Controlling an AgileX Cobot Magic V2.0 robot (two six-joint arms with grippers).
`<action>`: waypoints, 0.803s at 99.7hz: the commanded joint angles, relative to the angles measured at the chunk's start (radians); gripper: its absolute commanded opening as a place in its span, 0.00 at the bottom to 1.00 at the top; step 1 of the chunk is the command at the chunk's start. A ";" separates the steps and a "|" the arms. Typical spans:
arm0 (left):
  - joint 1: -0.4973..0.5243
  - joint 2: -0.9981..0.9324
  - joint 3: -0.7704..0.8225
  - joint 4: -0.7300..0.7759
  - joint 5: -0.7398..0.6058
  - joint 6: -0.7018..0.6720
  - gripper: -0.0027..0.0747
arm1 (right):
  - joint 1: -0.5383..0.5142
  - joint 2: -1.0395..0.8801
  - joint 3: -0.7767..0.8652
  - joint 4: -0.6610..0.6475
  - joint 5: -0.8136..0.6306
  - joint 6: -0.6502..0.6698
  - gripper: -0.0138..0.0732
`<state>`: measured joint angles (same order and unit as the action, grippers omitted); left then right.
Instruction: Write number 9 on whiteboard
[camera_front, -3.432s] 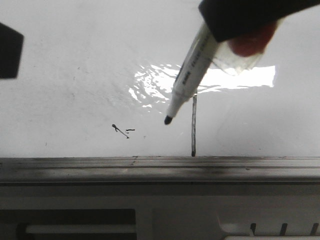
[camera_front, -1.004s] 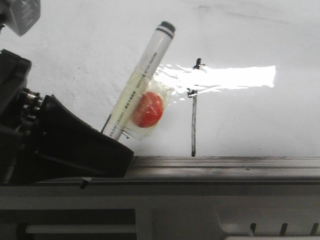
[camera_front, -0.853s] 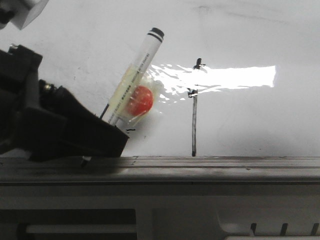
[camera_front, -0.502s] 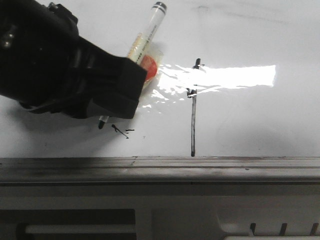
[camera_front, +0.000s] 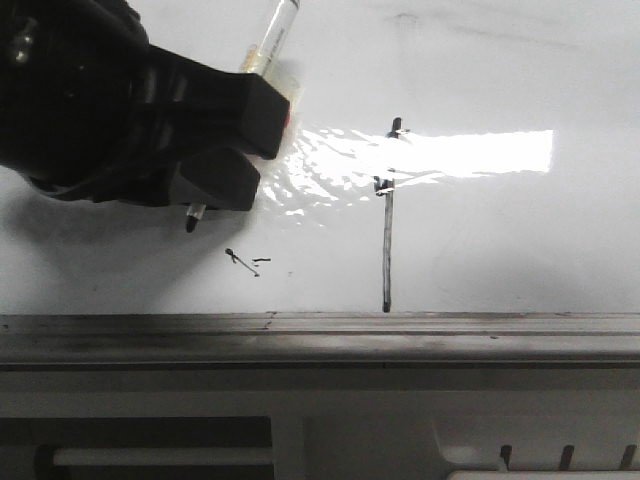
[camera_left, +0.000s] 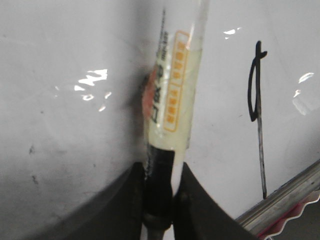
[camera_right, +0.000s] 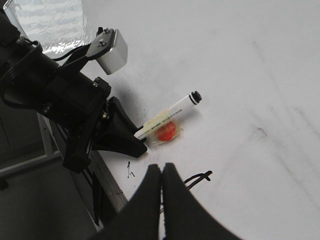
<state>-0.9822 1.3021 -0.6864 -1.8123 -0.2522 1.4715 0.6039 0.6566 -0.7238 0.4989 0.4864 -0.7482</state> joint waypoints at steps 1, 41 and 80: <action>0.015 0.004 -0.014 0.025 -0.150 -0.007 0.01 | -0.004 -0.002 -0.029 0.026 -0.054 -0.002 0.08; 0.015 0.062 -0.014 -0.008 -0.191 -0.008 0.52 | -0.004 -0.002 -0.029 0.027 -0.054 0.006 0.08; -0.027 -0.043 -0.005 -0.048 -0.216 -0.008 0.67 | -0.004 -0.024 -0.024 0.017 0.013 0.008 0.09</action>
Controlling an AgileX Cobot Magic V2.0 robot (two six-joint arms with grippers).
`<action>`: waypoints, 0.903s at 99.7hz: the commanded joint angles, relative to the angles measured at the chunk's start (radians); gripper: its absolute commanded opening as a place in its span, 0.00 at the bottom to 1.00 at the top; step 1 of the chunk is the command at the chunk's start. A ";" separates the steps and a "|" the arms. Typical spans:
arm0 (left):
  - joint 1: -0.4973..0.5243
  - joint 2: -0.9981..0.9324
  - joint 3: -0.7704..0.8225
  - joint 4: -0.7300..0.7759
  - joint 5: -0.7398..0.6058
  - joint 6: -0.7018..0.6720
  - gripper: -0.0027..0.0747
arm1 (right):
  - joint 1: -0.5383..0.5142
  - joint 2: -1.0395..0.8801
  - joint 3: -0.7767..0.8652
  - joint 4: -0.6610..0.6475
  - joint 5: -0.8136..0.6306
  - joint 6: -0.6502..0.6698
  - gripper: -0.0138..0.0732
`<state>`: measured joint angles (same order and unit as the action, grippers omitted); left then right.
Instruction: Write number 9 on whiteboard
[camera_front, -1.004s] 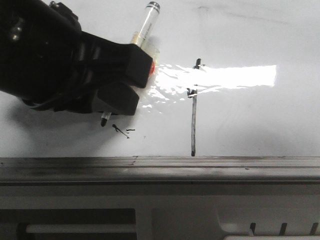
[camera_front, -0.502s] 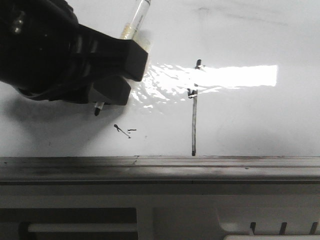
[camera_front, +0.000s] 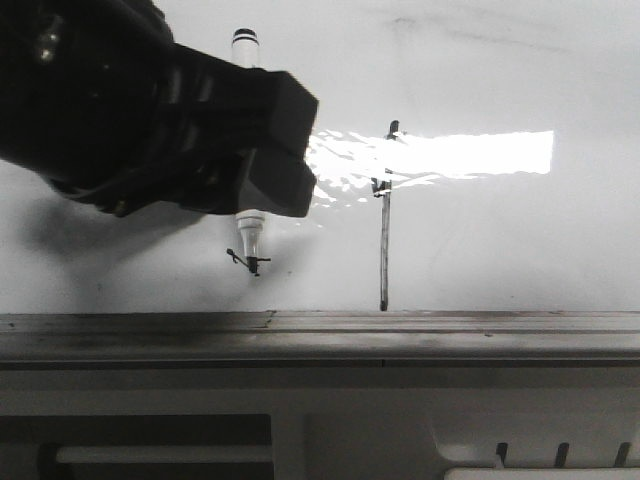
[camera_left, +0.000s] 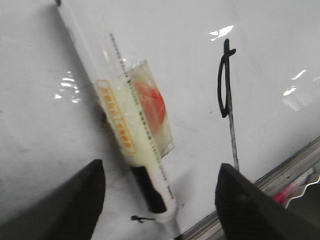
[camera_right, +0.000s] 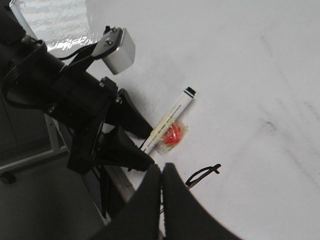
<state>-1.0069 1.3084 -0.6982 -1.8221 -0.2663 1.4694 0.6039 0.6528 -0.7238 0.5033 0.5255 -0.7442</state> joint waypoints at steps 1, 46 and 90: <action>-0.007 -0.057 0.009 -0.039 -0.202 -0.006 0.67 | -0.004 -0.024 -0.022 0.010 -0.024 0.004 0.09; -0.315 -0.670 0.313 -0.007 -0.219 -0.003 0.01 | -0.009 -0.587 0.459 -0.036 -0.360 0.024 0.11; -0.340 -0.752 0.327 -0.019 -0.210 -0.003 0.01 | -0.009 -0.675 0.481 -0.024 -0.344 0.024 0.11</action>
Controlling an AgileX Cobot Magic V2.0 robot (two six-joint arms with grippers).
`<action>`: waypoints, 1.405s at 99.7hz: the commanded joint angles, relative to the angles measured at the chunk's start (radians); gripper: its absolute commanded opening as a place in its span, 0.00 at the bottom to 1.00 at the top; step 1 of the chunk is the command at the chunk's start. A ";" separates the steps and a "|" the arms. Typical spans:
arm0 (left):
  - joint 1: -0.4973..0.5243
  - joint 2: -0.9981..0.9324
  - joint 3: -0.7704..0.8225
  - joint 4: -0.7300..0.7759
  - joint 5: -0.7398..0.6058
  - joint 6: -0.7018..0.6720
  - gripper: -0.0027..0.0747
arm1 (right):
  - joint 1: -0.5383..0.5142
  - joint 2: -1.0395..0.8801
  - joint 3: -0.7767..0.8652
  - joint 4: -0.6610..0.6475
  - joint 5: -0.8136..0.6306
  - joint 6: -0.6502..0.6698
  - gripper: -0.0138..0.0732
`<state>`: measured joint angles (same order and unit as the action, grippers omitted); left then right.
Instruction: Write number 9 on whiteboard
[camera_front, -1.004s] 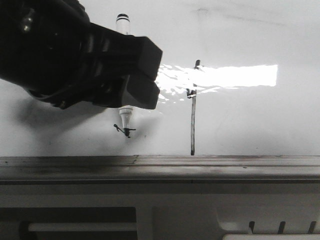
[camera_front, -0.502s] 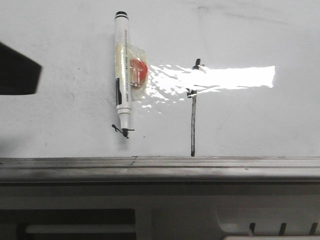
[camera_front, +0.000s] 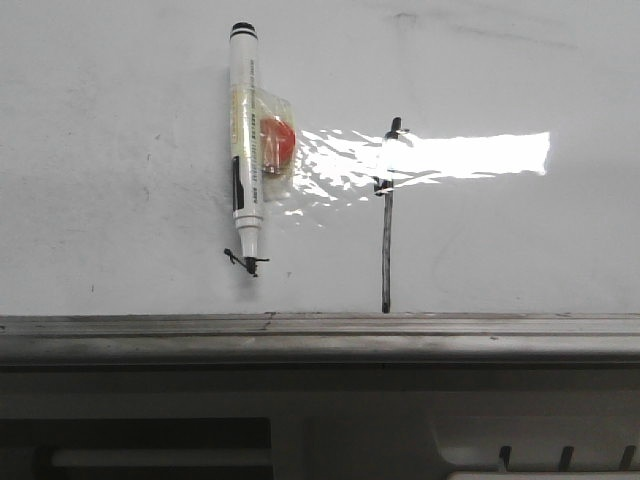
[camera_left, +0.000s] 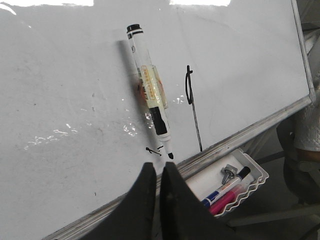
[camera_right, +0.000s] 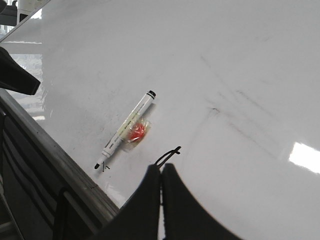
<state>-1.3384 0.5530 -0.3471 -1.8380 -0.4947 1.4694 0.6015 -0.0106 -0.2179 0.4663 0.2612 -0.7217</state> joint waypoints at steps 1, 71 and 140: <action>-0.009 0.004 -0.024 -0.003 0.018 -0.003 0.01 | -0.006 -0.012 -0.025 0.013 -0.079 0.001 0.11; 0.093 -0.020 0.018 0.265 -0.020 0.020 0.01 | -0.006 -0.012 -0.025 0.013 -0.077 0.001 0.11; 0.992 -0.186 0.311 1.523 0.131 -1.173 0.01 | -0.006 -0.012 -0.025 0.013 -0.077 0.001 0.11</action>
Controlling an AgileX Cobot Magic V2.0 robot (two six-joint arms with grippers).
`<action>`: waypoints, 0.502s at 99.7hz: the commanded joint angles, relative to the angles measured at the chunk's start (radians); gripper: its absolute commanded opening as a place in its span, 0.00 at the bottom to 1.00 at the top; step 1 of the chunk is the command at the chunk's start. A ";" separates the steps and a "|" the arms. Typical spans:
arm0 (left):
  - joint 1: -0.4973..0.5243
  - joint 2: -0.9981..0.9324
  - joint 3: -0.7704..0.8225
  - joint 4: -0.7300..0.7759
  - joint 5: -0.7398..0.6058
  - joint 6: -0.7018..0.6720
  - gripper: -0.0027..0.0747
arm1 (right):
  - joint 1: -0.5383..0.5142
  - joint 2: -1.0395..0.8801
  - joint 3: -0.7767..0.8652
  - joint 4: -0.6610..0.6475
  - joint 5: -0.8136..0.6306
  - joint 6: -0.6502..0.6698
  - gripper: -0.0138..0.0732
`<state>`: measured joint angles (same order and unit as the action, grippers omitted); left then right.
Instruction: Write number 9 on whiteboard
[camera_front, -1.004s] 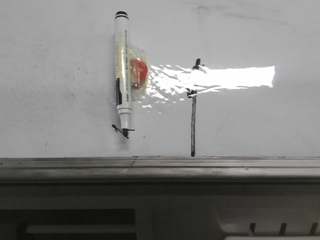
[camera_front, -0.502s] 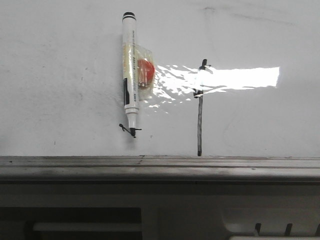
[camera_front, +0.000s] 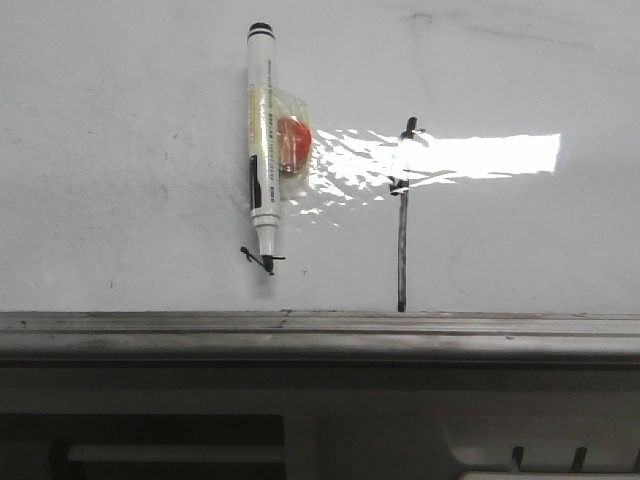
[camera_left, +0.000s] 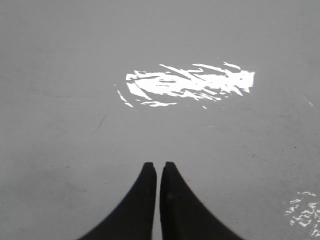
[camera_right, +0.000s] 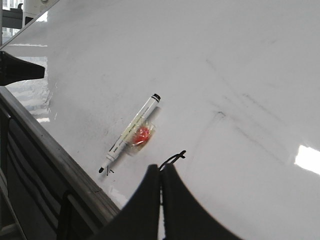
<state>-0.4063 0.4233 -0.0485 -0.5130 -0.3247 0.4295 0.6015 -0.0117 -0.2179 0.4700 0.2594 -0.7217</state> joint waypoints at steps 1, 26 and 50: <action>0.063 -0.070 0.016 0.207 -0.037 -0.137 0.01 | -0.006 -0.011 -0.025 0.010 -0.075 0.001 0.11; 0.079 -0.258 0.077 0.350 0.118 -0.142 0.01 | -0.006 -0.011 -0.025 0.010 -0.075 0.001 0.11; 0.140 -0.314 0.077 0.415 0.285 -0.221 0.01 | -0.006 -0.011 -0.025 0.010 -0.075 0.001 0.11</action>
<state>-0.2971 0.1132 -0.0022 -0.1097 -0.0311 0.2759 0.6015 -0.0117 -0.2179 0.4700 0.2576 -0.7217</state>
